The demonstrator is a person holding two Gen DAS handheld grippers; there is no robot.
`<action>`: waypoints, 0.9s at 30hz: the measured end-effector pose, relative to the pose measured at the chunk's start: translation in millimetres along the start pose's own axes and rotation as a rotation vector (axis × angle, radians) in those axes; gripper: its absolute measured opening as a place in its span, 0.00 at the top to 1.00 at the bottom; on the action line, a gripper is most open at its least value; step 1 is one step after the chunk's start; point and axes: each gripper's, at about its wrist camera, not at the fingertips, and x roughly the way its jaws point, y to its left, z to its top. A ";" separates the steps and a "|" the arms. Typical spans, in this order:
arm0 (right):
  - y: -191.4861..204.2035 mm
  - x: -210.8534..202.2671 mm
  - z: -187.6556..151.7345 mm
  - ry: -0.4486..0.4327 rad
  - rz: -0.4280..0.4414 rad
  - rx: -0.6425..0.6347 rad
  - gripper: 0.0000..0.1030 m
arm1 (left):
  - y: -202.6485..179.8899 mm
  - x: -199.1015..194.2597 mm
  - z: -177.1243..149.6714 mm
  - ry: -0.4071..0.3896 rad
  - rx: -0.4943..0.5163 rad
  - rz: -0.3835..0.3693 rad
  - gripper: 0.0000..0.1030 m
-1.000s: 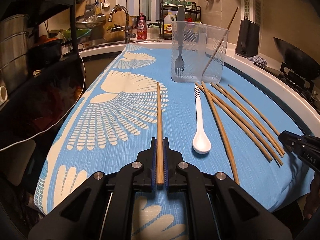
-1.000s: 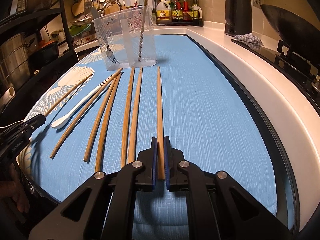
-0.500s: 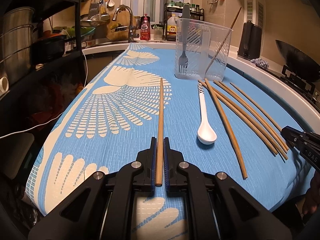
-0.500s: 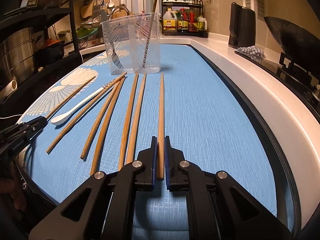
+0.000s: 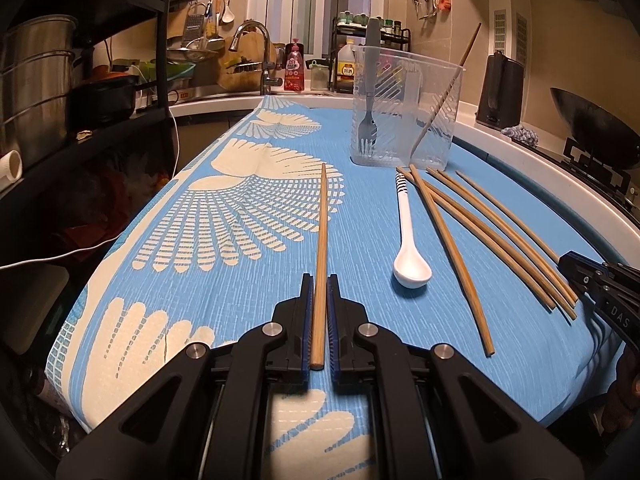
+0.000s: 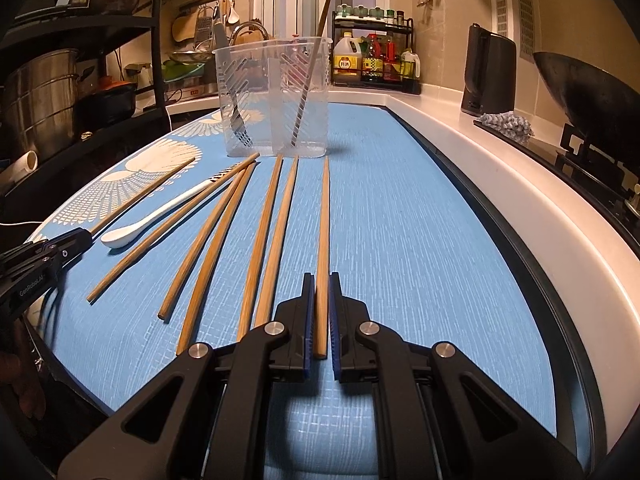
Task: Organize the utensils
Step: 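Grasp a wooden chopstick with left gripper while right gripper grasps another chopstick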
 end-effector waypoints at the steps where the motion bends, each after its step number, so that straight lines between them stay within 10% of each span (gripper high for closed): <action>1: 0.3 -0.1 0.0 0.000 -0.001 -0.001 0.92 | -0.2 -0.3 -0.4 -0.001 -0.001 0.000 0.93; 27: 3.0 -16.9 10.6 0.000 0.016 0.043 0.94 | -4.7 -12.9 14.5 -0.023 0.015 -0.010 0.94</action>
